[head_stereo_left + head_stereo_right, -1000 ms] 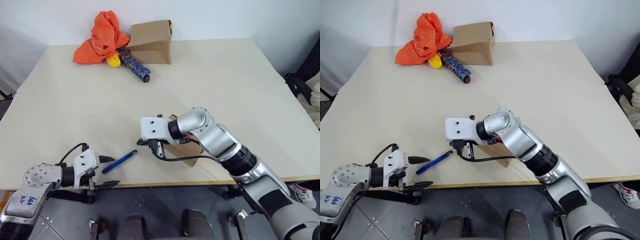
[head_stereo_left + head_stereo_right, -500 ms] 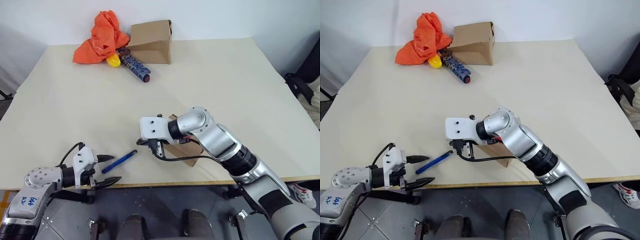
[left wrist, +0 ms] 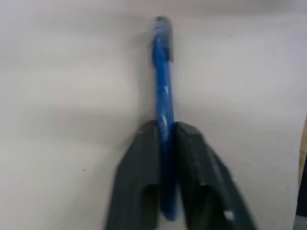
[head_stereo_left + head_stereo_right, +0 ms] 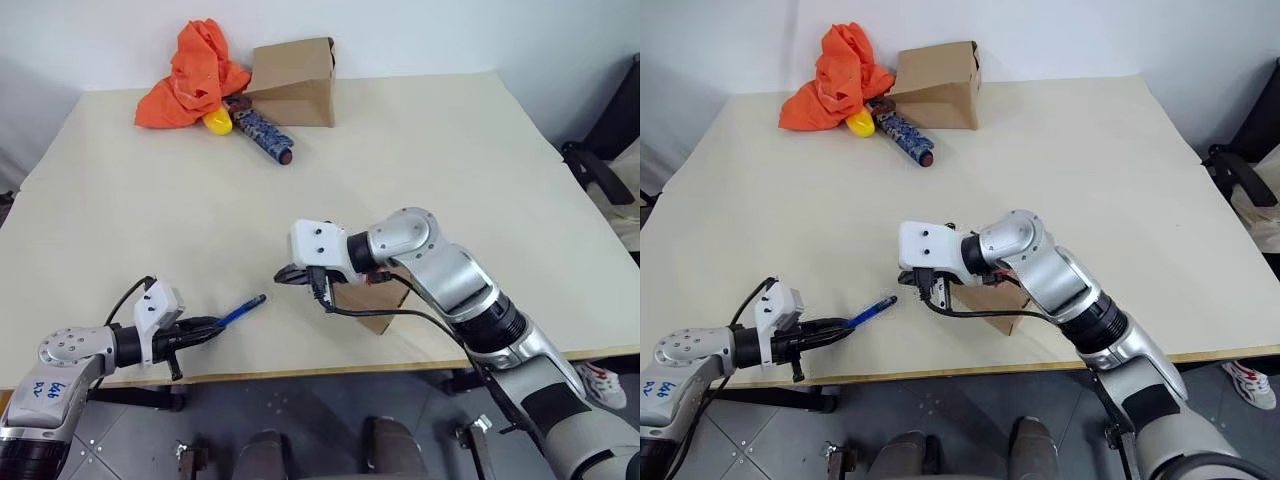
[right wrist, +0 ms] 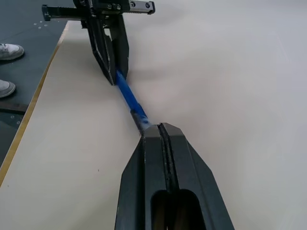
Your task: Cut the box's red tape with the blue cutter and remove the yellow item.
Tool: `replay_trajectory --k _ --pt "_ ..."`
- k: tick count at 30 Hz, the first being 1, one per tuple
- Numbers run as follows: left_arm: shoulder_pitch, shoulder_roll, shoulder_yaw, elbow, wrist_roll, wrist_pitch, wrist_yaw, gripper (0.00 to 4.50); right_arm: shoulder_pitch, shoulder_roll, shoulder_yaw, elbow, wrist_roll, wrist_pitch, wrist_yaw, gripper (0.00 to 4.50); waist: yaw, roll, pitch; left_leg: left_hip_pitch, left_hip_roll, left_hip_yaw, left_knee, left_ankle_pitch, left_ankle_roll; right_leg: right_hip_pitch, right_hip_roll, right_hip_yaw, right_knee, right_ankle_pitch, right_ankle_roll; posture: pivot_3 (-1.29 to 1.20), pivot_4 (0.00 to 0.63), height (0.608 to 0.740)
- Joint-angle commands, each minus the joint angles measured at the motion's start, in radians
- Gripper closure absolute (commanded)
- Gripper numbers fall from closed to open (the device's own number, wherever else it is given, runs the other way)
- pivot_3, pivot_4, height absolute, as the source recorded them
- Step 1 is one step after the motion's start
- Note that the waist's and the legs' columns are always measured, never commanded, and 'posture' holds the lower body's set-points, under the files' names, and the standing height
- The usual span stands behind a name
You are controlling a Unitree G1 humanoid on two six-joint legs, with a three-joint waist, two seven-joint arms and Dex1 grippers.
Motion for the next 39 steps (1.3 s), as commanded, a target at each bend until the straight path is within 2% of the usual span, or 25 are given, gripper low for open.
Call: replay_trajectory --k 1,9,14,17,19,24,29,33,35,39 --pt "0.004 -0.015 -0.028 0.062 0.102 -0.115 0.042 4.47 0.011 -0.018 -0.039 -0.053 0.024 0.016 -0.008 4.5 0.001 0.0 0.0 0.0 0.0 0.0 0.0 0.0 0.0 0.0 0.0 0.0 0.0 0.0 0.0 0.0 0.15 0.74" --pt "-0.024 -0.045 -0.017 0.131 0.254 -0.505 0.11 4.47 0.014 -0.027 -0.046 -0.048 0.029 0.02 -0.024 4.5 0.002 -0.004 0.002 -0.001 0.0 0.0 0.001 0.0 0.0 0.0 0.0 -0.001 -0.001 0.0 0.0 0.0 0.15 0.74" --pt "0.04 -0.015 -0.081 0.157 0.472 -0.804 0.181 4.47 0.012 -0.024 -0.043 -0.039 0.029 0.014 -0.029 4.5 0.001 -0.005 0.003 -0.002 0.0 0.001 0.0 -0.001 0.0 -0.001 0.0 -0.001 -0.002 0.0 0.0 0.0 0.15 0.74" --pt "0.062 -0.007 -0.111 0.186 0.564 -0.907 0.241 4.47 0.012 -0.023 -0.04 -0.035 0.029 0.01 -0.031 4.5 0.001 -0.005 0.003 -0.002 0.001 0.001 0.0 -0.002 0.0 -0.001 0.0 -0.001 -0.003 0.0 0.0 0.0 0.15 0.74" --pt "0.093 -0.008 -0.133 0.178 0.552 -0.902 0.228 4.47 0.011 -0.024 -0.04 -0.031 0.03 0.006 -0.03 4.5 0.001 -0.004 0.003 -0.002 0.001 0.002 0.0 -0.002 0.001 -0.001 0.0 -0.002 -0.003 0.0 0.001 0.0 0.15 0.74" --pt "0.156 0.018 -0.168 0.16 0.512 -0.879 0.171 2.97 0.006 -0.024 -0.038 -0.018 0.029 -0.008 -0.025 4.5 0.0 -0.003 0.002 0.001 0.003 0.008 0.0 -0.006 0.002 -0.001 0.0 -0.002 -0.003 0.0 0.001 0.0 0.15 0.74" --pt "0.201 0.037 -0.169 0.1 0.399 -0.767 0.131 1.66 0.001 -0.026 -0.035 -0.005 0.026 -0.023 -0.018 4.5 -0.002 0.001 -0.001 0.004 0.005 0.014 0.0 -0.011 0.003 -0.001 0.0 -0.003 -0.004 0.001 0.001 0.0 0.15 0.74" --pt "0.241 0.027 -0.137 0.019 0.215 -0.558 0.109 0.61 0.0 -0.023 -0.033 -0.003 0.025 -0.032 -0.016 4.5 -0.002 0.002 -0.001 0.006 0.007 0.02 0.0 -0.015 0.004 -0.001 0.0 -0.004 -0.007 0.001 0.002 0.0 0.15 0.74" --pt "0.249 0.031 -0.13 -0.001 0.173 -0.5 0.101 0.04 0.0 -0.023 -0.031 -0.003 0.025 -0.035 -0.014 4.5 -0.002 0.002 -0.001 0.006 0.007 0.022 0.001 -0.017 0.005 -0.001 0.0 -0.004 -0.008 0.002 0.003 0.0 0.15 0.74" --pt "0.268 0.035 -0.12 -0.02 0.099 -0.401 0.073 0.01 0.001 -0.022 -0.029 -0.007 0.025 -0.036 -0.013 4.5 -0.002 0.002 -0.001 0.007 0.007 0.023 0.001 -0.019 0.004 -0.001 0.0 -0.005 -0.009 0.002 0.003 0.0 0.15 0.74"
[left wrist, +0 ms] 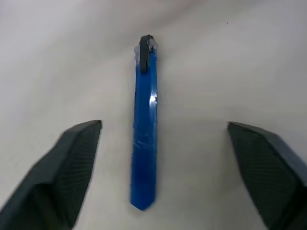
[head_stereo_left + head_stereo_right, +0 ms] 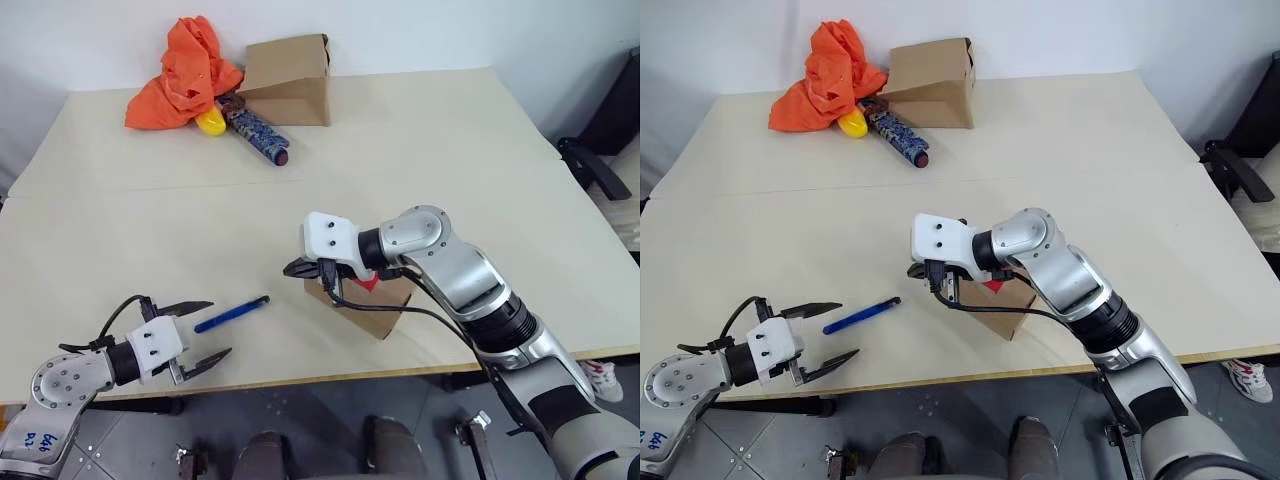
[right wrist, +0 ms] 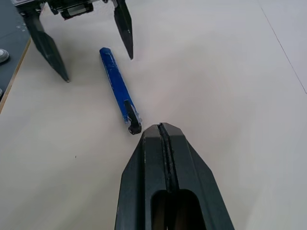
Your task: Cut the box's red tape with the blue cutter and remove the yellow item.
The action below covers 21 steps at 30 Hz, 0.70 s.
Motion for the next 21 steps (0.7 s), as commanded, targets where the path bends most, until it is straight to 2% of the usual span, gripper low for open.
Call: replay_trajectory --k 1,10,17,21 --pt "0.08 0.004 -0.082 -0.004 -0.015 0.132 -0.096 0.01 -0.011 0.004 -0.006 -0.019 0.005 -0.014 0.004 4.5 0.0 0.0 0.0 0.0 0.0 0.0 0.0 0.0 0.0 0.0 0.0 0.0 0.0 0.0 0.0 0.0 0.15 0.74" --pt "0.144 0.026 -0.027 -0.111 -0.172 0.376 -0.138 0.01 -0.009 0.0 -0.005 -0.022 0.003 -0.014 0.005 4.5 -0.001 0.0 0.0 0.0 0.002 0.002 0.0 -0.001 -0.001 0.0 0.001 -0.001 -0.002 0.0 0.0 0.0 0.15 0.74" --pt "0.048 0.019 0.098 -0.078 -0.278 0.512 -0.104 0.01 -0.014 0.003 -0.007 -0.012 0.003 -0.021 0.004 4.5 0.0 0.0 0.0 0.001 0.003 0.002 0.001 -0.002 -0.001 -0.001 0.003 0.0 -0.002 0.0 0.0 0.0 0.15 0.74" --pt "0.009 0.025 0.115 -0.036 -0.264 0.525 -0.122 0.01 -0.017 0.006 -0.008 -0.005 0.002 -0.026 0.004 4.5 -0.001 -0.001 0.001 0.0 0.003 0.002 0.003 -0.001 -0.001 -0.001 0.003 0.0 -0.001 0.0 -0.001 0.0 0.15 0.74"
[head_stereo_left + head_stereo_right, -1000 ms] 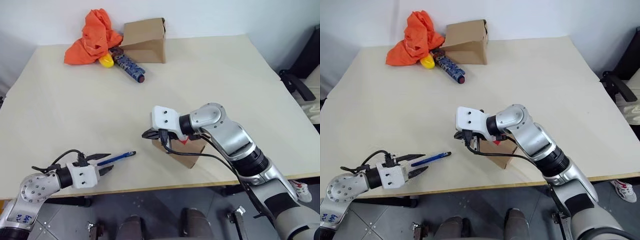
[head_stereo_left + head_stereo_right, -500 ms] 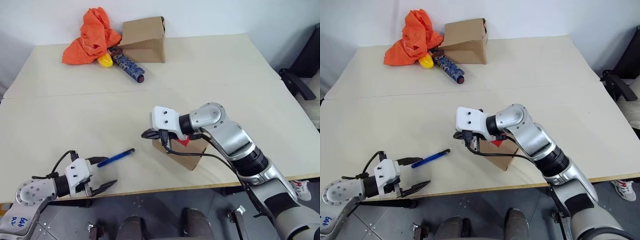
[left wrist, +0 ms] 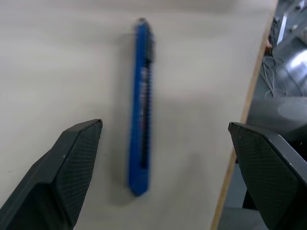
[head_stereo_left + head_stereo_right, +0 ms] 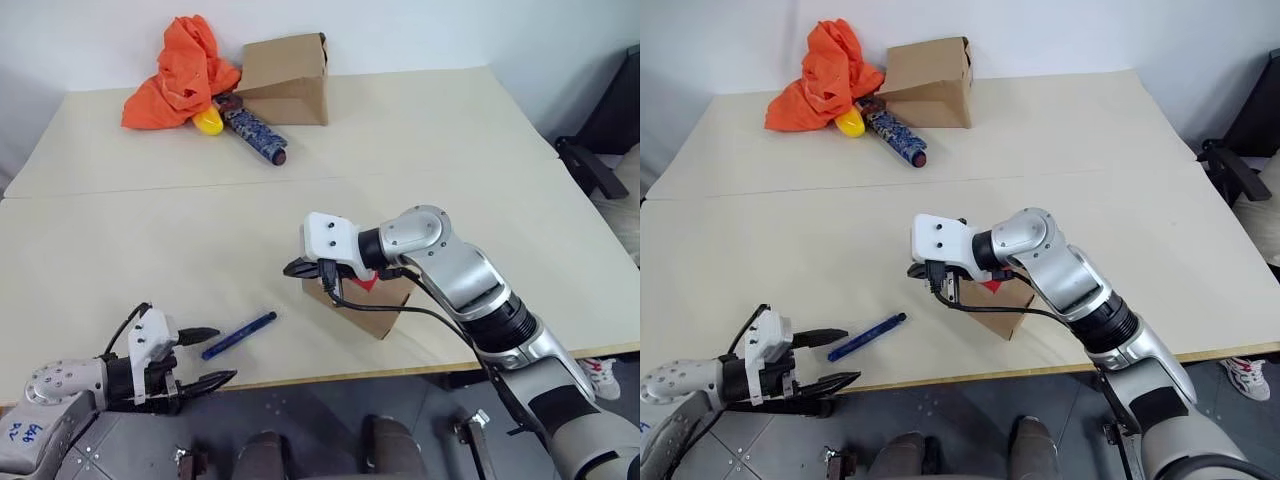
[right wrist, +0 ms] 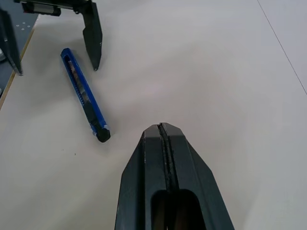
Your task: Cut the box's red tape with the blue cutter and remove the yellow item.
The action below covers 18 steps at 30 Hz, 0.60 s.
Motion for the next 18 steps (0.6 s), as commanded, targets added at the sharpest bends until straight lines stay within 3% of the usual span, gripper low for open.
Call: replay_trajectory --k 1,12,15,18 --pt "-0.009 0.009 0.02 0.069 0.038 0.029 0.0 0.01 -0.018 0.007 -0.008 -0.012 0.003 -0.021 0.001 4.5 -0.001 0.0 0.0 0.0 0.0 0.0 0.0 0.0 0.0 0.0 0.0 0.0 0.0 0.0 0.0 0.0 0.15 0.74" --pt "-0.049 0.002 -0.064 0.115 0.123 0.052 -0.015 0.01 -0.023 0.007 -0.011 -0.005 0.001 -0.02 0.001 4.5 0.005 0.0 0.0 0.0 0.0 0.0 0.002 0.0 0.0 0.0 0.0 0.001 0.001 0.0 0.0 0.0 0.15 0.74" --pt "-0.046 0.012 -0.08 0.117 0.135 0.061 -0.031 0.49 -0.023 0.005 -0.013 -0.007 0.002 -0.017 0.001 4.5 0.004 0.0 0.0 0.0 0.0 0.0 0.003 0.0 0.0 0.001 0.0 0.001 0.002 0.0 0.0 0.0 0.15 0.74" --pt "-0.038 0.014 -0.083 0.119 0.133 0.054 -0.054 1.36 -0.019 -0.001 -0.014 -0.013 0.004 -0.012 0.004 4.5 0.002 0.0 0.0 0.001 0.0 0.0 0.002 0.0 0.0 0.001 0.0 0.001 0.002 0.0 0.0 0.0 0.15 0.74"
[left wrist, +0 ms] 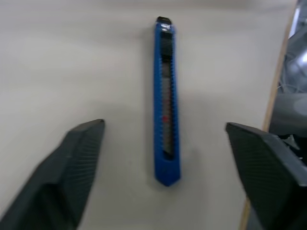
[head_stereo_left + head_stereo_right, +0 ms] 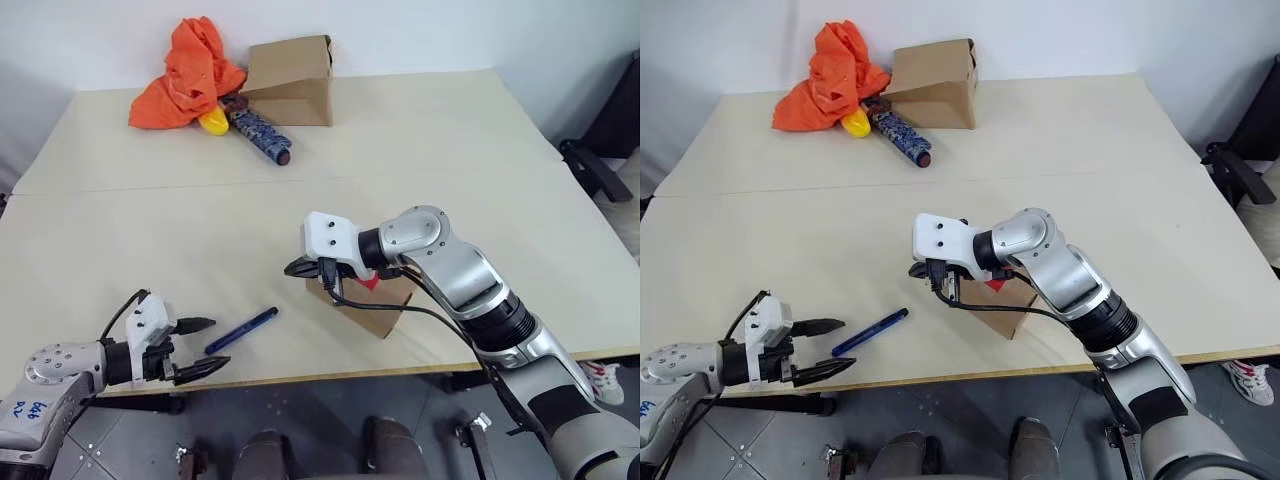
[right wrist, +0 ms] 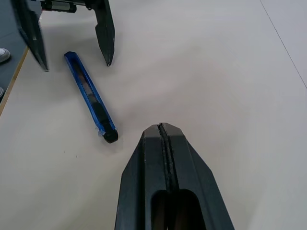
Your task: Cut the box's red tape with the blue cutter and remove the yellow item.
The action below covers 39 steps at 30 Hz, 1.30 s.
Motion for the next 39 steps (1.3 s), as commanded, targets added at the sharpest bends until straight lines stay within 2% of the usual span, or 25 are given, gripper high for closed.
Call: replay_trajectory --k 1,8,10,24,33,39 --pt "0.042 0.004 -0.057 0.06 0.058 0.044 -0.017 1.63 -0.017 -0.004 -0.015 -0.031 0.005 -0.009 0.004 4.5 -0.002 0.0 0.0 0.0 0.0 0.0 0.0 0.0 0.0 0.0 0.0 0.0 0.0 0.0 0.0 0.0 0.15 0.74" --pt "0.042 0.0 -0.072 0.071 0.104 -0.025 -0.031 3.74 -0.022 -0.004 -0.017 -0.024 0.006 -0.012 0.003 4.5 -0.005 0.0 0.0 0.002 0.0 0.002 -0.003 0.0 -0.001 0.0 0.0 0.001 -0.001 0.0 0.0 0.0 0.15 0.74" --pt "0.042 0.001 -0.076 0.072 0.111 -0.036 -0.036 4.07 -0.024 -0.005 -0.017 -0.022 0.005 -0.014 0.005 4.5 -0.005 0.0 0.0 0.002 0.0 0.002 -0.003 -0.001 -0.001 0.0 0.0 0.001 -0.001 0.0 0.0 0.0 0.15 0.74" --pt "0.001 -0.007 -0.115 0.105 0.166 -0.145 -0.063 4.07 -0.01 -0.003 -0.008 -0.039 0.021 0.017 0.017 4.5 -0.002 0.0 0.0 0.002 0.0 0.002 -0.003 -0.001 -0.001 0.0 0.0 0.001 -0.001 0.0 0.0 0.0 0.15 0.74" --pt "-0.049 -0.003 -0.144 0.167 0.221 -0.239 -0.107 4.07 -0.013 0.038 0.145 -0.017 -0.077 0.012 0.0 4.5 0.002 0.0 -0.001 0.002 0.0 0.003 -0.001 -0.001 0.0 0.0 0.0 0.001 0.0 0.0 0.0 0.0 0.15 0.74" --pt "-0.074 0.014 -0.15 0.177 0.202 -0.178 -0.138 4.07 -0.033 0.076 0.166 0.032 -0.115 -0.038 -0.007 4.5 0.001 0.0 -0.001 0.002 0.0 0.003 -0.001 -0.001 0.0 0.0 0.0 0.001 0.0 0.0 0.0 0.0 0.15 0.74"
